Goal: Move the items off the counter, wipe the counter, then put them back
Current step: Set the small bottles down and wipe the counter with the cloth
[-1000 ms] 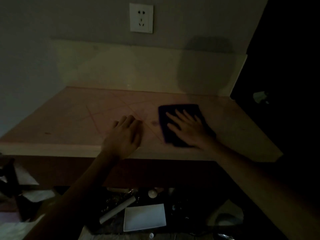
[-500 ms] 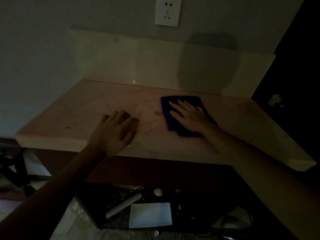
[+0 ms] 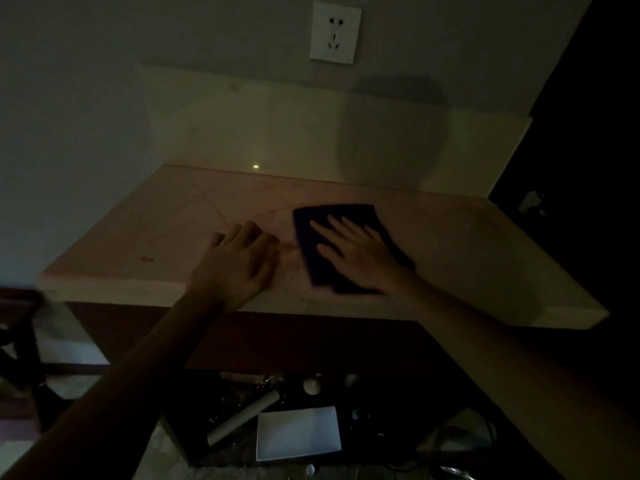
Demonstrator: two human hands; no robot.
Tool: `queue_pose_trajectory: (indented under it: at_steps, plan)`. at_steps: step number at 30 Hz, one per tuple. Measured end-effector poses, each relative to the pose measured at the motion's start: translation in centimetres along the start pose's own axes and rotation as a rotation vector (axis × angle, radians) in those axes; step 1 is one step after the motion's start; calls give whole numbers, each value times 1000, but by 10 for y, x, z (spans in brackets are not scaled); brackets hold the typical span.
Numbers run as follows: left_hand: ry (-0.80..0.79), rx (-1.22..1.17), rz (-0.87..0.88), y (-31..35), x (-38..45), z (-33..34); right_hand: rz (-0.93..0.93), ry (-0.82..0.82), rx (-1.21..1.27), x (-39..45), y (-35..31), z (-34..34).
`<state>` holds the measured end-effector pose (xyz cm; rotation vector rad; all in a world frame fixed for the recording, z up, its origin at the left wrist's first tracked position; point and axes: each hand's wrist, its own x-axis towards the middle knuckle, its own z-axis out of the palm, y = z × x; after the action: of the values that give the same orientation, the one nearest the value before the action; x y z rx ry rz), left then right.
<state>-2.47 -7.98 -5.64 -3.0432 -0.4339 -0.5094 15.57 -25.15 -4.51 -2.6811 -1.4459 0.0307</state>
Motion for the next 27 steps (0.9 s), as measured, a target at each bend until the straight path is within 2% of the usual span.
queue_pose_trajectory:
  at_steps: [4,7,11,19,22,27]
  plan:
    - [1,-23,1,-5,-9,-6,-55,37,6,-76,-40,8]
    - [15,-19,33,-29,-15,-11,-35,57,9,-78,-46,9]
    - [1,-16,10,-65,-12,-13,-19,4,34,-13,-36,3]
    - [0,-46,38,-74,-7,-8,74,-19,33,172,-18,2]
    - [5,-62,33,-75,-6,-7,66,-32,20,192,-16,3]
    - [12,-67,32,-75,-5,-6,15,-35,26,146,-35,6]
